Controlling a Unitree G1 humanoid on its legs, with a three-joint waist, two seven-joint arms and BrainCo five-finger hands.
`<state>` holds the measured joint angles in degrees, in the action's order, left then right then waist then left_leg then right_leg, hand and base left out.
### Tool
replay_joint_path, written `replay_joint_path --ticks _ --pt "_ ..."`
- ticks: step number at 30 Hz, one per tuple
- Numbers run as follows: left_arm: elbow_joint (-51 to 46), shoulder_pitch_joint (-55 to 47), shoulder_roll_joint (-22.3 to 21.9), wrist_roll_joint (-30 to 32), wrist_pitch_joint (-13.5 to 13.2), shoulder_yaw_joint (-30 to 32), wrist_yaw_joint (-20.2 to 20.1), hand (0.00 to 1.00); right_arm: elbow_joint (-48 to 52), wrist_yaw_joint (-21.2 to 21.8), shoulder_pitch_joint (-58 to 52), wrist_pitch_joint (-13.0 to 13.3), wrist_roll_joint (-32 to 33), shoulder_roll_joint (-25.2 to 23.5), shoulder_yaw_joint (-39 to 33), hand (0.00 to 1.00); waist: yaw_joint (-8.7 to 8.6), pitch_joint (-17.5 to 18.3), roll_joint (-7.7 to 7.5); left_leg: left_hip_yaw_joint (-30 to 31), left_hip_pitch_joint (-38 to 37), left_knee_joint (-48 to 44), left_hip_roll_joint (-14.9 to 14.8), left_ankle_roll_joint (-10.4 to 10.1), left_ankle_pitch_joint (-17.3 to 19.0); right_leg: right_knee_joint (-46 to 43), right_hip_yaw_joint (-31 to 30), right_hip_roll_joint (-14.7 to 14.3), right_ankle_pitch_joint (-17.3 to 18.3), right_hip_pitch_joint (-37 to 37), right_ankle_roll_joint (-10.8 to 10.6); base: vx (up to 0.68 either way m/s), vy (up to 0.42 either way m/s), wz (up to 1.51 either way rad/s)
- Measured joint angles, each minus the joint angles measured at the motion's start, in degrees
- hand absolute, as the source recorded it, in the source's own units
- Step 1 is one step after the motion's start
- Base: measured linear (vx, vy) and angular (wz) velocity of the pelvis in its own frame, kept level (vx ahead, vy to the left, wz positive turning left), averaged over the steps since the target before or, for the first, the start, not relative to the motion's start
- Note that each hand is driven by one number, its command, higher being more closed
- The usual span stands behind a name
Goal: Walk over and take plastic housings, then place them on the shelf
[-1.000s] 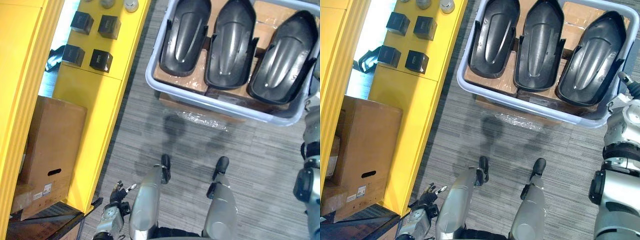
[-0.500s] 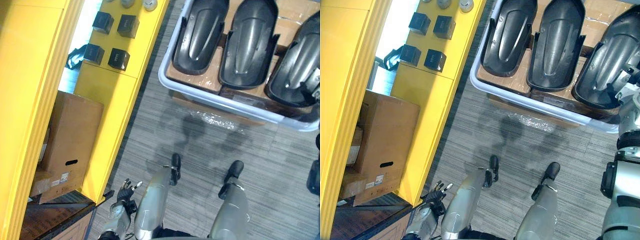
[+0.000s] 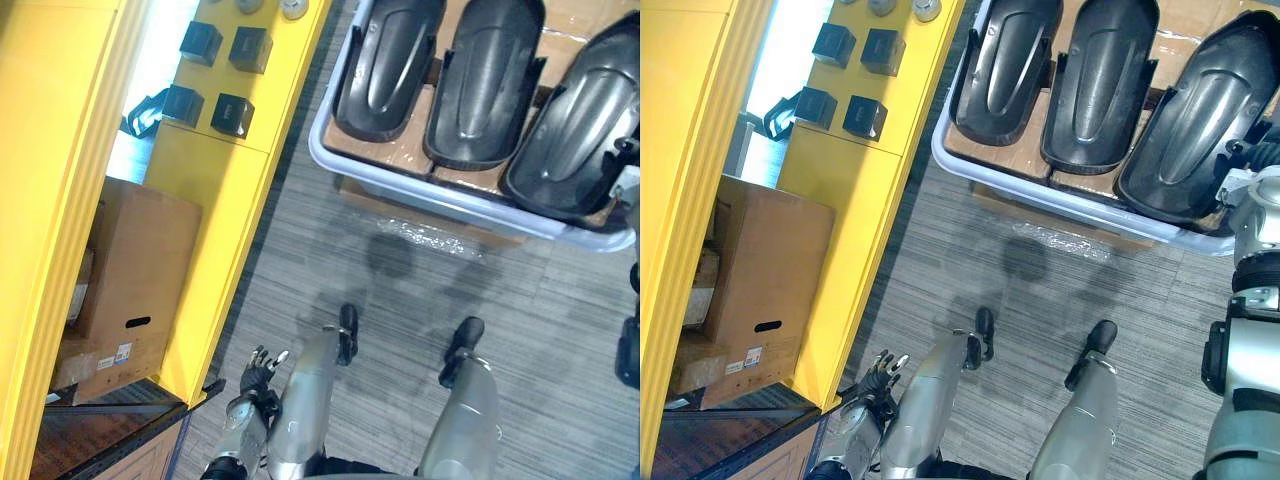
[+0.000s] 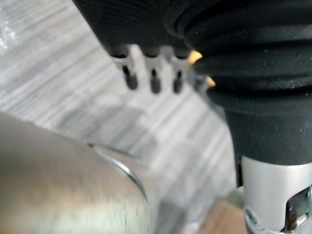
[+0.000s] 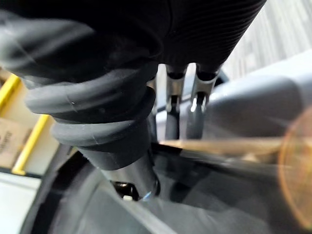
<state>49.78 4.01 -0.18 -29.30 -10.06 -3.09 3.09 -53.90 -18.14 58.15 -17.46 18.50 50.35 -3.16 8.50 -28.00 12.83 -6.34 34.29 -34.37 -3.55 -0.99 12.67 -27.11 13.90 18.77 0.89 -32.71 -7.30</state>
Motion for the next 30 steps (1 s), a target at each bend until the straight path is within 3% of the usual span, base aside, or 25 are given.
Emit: replay_joint_path --ticks 6,11,20,25,27,30 --pt "-0.34 -0.01 0.35 0.01 -0.67 -0.36 -0.73 0.0 -0.07 -3.58 1.15 -2.74 -2.81 -0.44 1.2 1.0 0.02 -0.42 -0.61 -0.1 -0.37 0.27 -0.1 -0.01 -0.03 -0.38 0.28 0.04 0.01 0.13 0.02 0.01 -0.008 0.0" --pt "-1.26 -0.08 0.96 0.01 -1.13 -0.47 -0.65 0.0 -1.16 -8.38 0.93 -2.0 -5.92 -2.59 1.86 1.0 -0.02 -1.28 -1.88 0.1 -1.98 0.78 -0.29 -0.1 -0.1 0.39 0.86 -0.12 0.02 2.23 0.04 0.0 -0.001 0.01" --pt "-2.06 -0.19 2.29 -2.45 -2.3 0.33 2.23 0.0 3.6 -16.21 -1.0 6.62 -13.33 -5.17 2.09 1.0 -0.94 -1.33 -5.5 1.44 -6.39 3.18 -1.31 -1.03 -0.96 4.3 3.3 -1.88 -0.71 8.42 0.24 0.02 -0.01 0.03" --pt "-6.65 -0.53 2.81 -2.22 -1.54 2.54 10.45 0.0 6.36 -17.91 -3.83 9.78 -17.25 -6.9 2.06 1.0 -2.52 -0.51 -8.23 1.54 -12.01 6.73 -1.55 -1.72 -1.79 7.67 4.27 -2.87 -1.21 14.07 0.42 0.05 -0.002 0.02" --pt "-12.36 -0.26 5.15 0.46 -1.0 5.46 17.92 0.0 6.42 -19.48 -5.39 10.36 -17.75 -7.34 1.79 1.0 -3.65 -0.4 -9.35 2.95 -14.76 8.62 -1.83 -2.33 -2.62 10.31 6.0 -3.92 -1.81 18.08 0.68 0.04 -0.023 0.22" --pt "-22.49 -0.33 9.97 7.24 0.29 10.35 25.92 0.0 9.43 -21.3 -8.52 10.91 -19.35 -7.59 -0.42 1.0 -3.83 -0.28 -11.02 3.35 -18.61 12.63 -1.96 -2.82 -4.43 14.85 6.76 -5.21 -3.38 22.48 1.0 0.02 -0.036 0.08"
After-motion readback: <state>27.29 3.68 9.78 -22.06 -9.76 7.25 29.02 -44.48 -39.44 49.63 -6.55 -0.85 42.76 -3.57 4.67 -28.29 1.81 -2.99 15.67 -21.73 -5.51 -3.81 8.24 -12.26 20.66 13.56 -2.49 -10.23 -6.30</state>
